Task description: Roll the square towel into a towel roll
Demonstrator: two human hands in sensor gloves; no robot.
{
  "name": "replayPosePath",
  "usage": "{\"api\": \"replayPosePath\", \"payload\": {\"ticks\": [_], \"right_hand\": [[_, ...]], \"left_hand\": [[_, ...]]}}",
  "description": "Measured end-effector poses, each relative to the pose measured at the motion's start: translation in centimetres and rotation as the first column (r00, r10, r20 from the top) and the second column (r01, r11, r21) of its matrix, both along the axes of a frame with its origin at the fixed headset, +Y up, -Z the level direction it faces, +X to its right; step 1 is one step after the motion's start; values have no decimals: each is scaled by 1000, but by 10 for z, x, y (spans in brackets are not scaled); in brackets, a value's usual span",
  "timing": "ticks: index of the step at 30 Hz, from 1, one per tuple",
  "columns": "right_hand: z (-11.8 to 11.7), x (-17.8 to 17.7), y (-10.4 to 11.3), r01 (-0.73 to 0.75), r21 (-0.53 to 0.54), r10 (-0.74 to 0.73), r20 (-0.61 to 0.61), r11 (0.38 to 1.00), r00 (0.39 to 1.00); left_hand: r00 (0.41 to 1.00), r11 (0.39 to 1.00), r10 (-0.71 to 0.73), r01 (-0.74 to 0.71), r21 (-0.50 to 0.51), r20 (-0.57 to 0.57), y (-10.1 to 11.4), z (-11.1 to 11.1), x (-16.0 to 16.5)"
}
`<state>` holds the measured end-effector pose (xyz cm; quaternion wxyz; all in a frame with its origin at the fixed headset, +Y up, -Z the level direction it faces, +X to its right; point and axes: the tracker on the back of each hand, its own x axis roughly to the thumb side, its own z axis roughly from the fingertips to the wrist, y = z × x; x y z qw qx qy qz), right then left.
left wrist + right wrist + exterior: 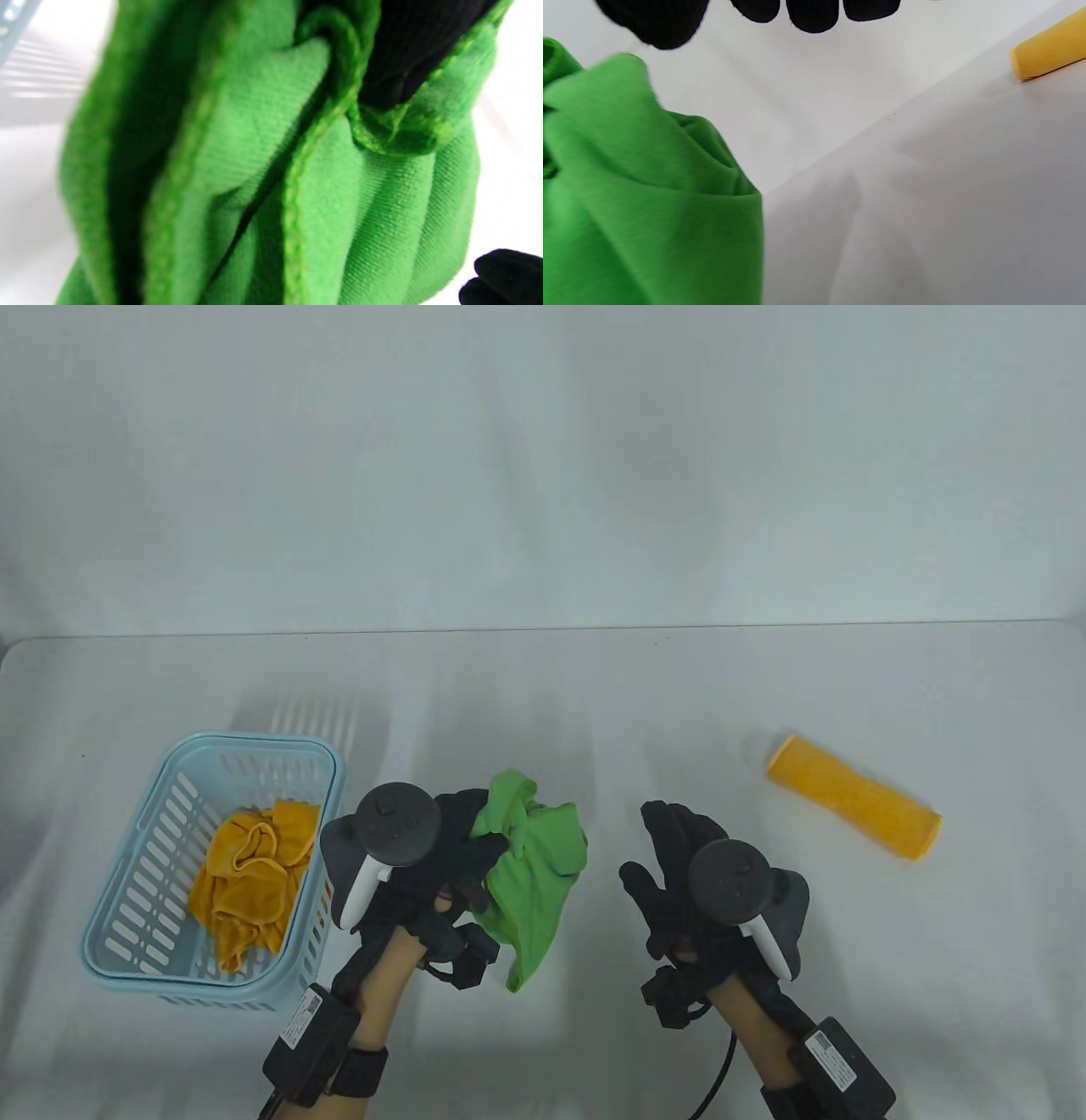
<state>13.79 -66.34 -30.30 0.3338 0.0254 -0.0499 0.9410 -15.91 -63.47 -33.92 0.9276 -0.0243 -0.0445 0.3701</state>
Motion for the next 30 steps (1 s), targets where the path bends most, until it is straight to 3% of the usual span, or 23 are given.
{"api": "replayPosePath", "payload": {"ticks": [6, 10, 15, 26, 30], "right_hand": [[15, -26, 11, 57, 80, -43, -164, 995, 985], [21, -46, 10, 75, 67, -55, -261, 995, 964], [17, -50, 8, 88, 50, -73, -255, 995, 964], [4, -39, -6, 217, -93, -233, -215, 972, 948], [1, -40, -11, 260, -164, -296, -260, 952, 919]], "left_hand": [[995, 993, 102, -103, -59, -17, -9, -3, -8], [988, 984, 154, -151, -97, 24, -14, -4, -3], [982, 978, 179, -171, -122, 61, -17, -3, 7], [926, 918, 358, -326, -226, 121, -26, -5, 16], [908, 896, 402, -363, -255, 120, -30, -5, 16]]}}
